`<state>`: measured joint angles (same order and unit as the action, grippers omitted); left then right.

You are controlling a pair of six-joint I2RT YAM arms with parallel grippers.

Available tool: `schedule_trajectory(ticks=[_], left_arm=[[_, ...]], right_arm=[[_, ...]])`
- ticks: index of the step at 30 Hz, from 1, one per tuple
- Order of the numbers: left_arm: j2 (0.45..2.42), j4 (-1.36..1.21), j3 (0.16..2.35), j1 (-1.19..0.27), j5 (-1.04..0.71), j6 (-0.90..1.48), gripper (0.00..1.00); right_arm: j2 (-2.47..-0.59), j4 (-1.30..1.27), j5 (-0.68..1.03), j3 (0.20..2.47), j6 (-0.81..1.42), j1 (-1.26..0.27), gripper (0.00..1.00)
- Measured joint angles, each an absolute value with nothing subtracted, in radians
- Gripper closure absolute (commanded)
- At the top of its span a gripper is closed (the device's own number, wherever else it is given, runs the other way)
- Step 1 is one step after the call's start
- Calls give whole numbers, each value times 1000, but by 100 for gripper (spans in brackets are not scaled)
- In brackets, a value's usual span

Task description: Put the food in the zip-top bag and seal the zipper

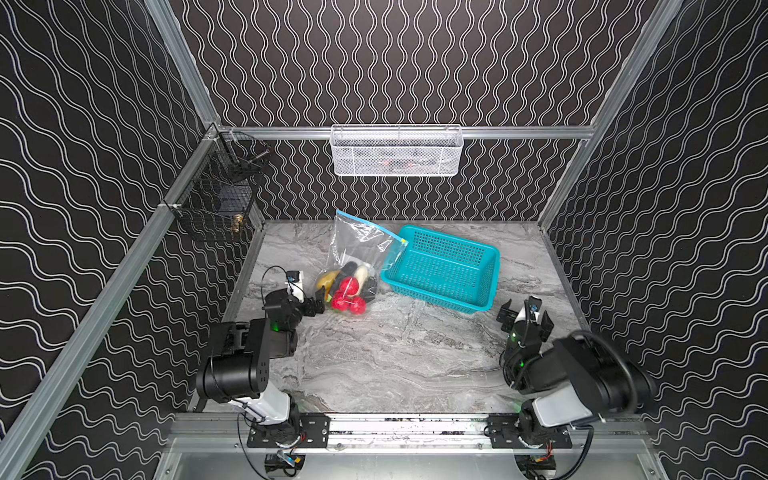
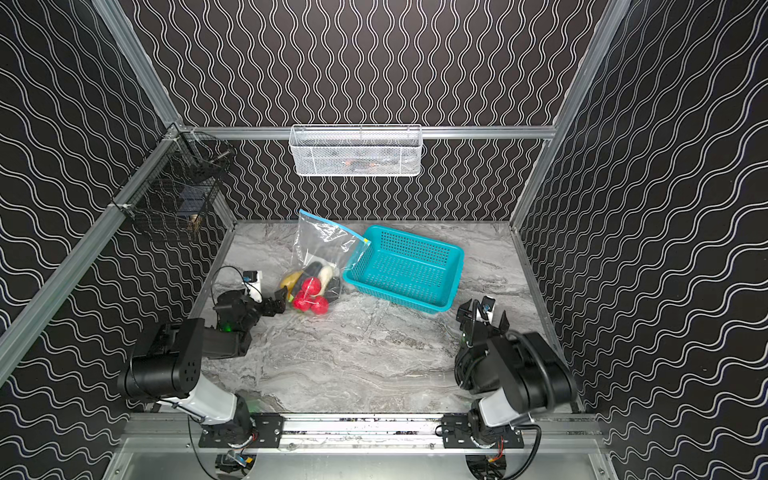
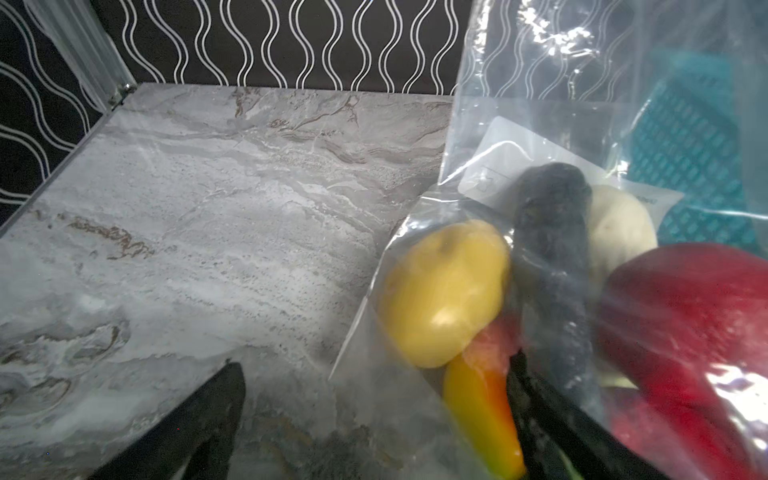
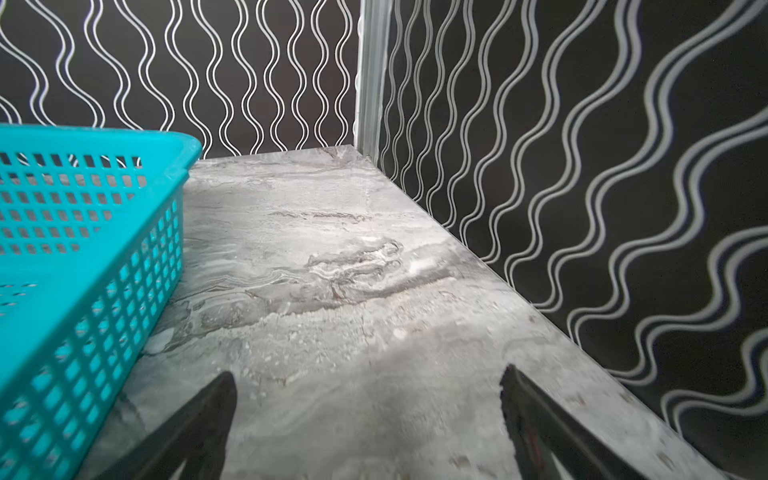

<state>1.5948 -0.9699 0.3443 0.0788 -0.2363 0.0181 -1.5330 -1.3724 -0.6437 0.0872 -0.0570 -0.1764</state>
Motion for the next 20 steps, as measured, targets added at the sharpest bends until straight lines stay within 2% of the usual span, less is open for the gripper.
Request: schedule_trajectory(ticks=[3, 5, 10, 20], left_arm=[[1652, -1043, 329, 44, -202, -6, 1], [1652, -1027, 330, 38, -160, -11, 1], [1656, -1055, 336, 25, -123, -29, 1], [1657, -1074, 327, 25, -86, -29, 1]], right_arm=[[-1487, -1378, -509, 127, -60, -125, 1], [-1529, -1408, -454, 131, -30, -52, 1], [-1534, -1280, -336, 232, 7, -14, 1], [-1552, -1208, -303, 247, 26, -4, 1]])
